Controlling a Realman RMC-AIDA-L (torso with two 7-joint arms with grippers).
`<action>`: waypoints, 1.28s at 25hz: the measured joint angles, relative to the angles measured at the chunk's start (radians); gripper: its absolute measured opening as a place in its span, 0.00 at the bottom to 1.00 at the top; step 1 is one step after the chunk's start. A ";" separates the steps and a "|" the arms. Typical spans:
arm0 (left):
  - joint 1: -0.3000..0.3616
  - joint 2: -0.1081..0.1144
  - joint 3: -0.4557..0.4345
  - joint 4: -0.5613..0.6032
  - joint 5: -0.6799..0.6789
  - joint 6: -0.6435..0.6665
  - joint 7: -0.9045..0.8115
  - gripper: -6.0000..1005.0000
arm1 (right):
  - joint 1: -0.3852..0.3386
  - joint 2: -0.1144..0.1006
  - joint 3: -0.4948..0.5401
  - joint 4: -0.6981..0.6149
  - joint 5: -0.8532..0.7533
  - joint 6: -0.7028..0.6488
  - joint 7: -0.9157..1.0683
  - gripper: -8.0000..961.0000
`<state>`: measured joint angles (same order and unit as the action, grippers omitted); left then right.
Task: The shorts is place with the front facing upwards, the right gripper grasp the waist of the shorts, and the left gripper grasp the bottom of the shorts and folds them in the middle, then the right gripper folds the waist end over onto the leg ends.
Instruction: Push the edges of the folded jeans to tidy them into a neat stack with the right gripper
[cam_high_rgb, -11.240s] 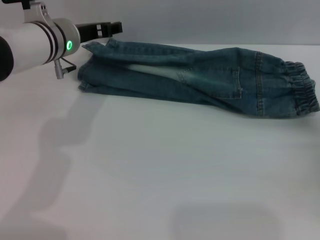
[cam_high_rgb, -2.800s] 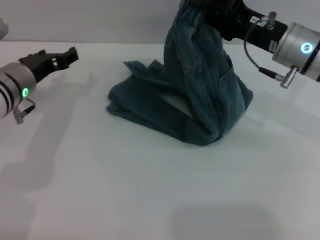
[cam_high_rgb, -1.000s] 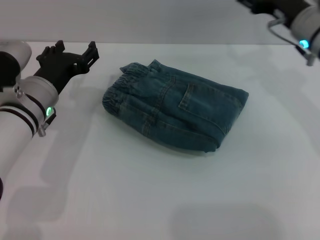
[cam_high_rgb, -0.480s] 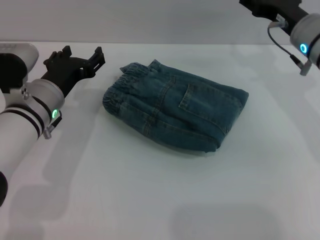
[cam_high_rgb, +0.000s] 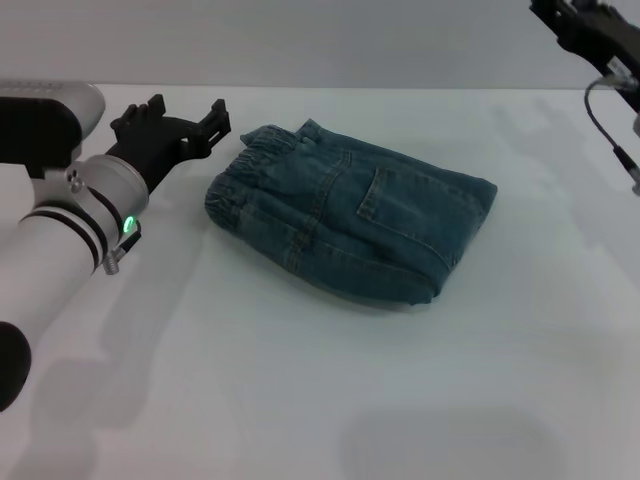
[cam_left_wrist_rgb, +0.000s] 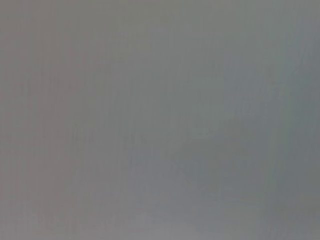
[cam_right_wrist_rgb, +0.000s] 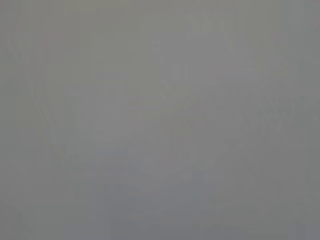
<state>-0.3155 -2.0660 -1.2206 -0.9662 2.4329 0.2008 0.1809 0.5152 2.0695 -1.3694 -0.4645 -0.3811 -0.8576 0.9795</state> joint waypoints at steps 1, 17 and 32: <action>-0.004 0.000 0.000 0.002 0.000 -0.003 0.000 0.81 | 0.000 0.000 0.000 0.000 0.000 0.000 0.000 0.81; -0.047 -0.001 0.000 0.029 0.000 -0.070 -0.006 0.81 | 0.014 0.021 0.031 0.210 0.003 -0.177 -0.773 0.81; -0.066 0.001 -0.007 0.052 0.001 -0.110 0.003 0.81 | 0.010 0.023 0.017 0.360 0.234 -0.347 -0.643 0.80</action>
<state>-0.3815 -2.0649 -1.2279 -0.9143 2.4341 0.0903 0.1835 0.5251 2.0924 -1.3525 -0.1042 -0.1473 -1.2048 0.3366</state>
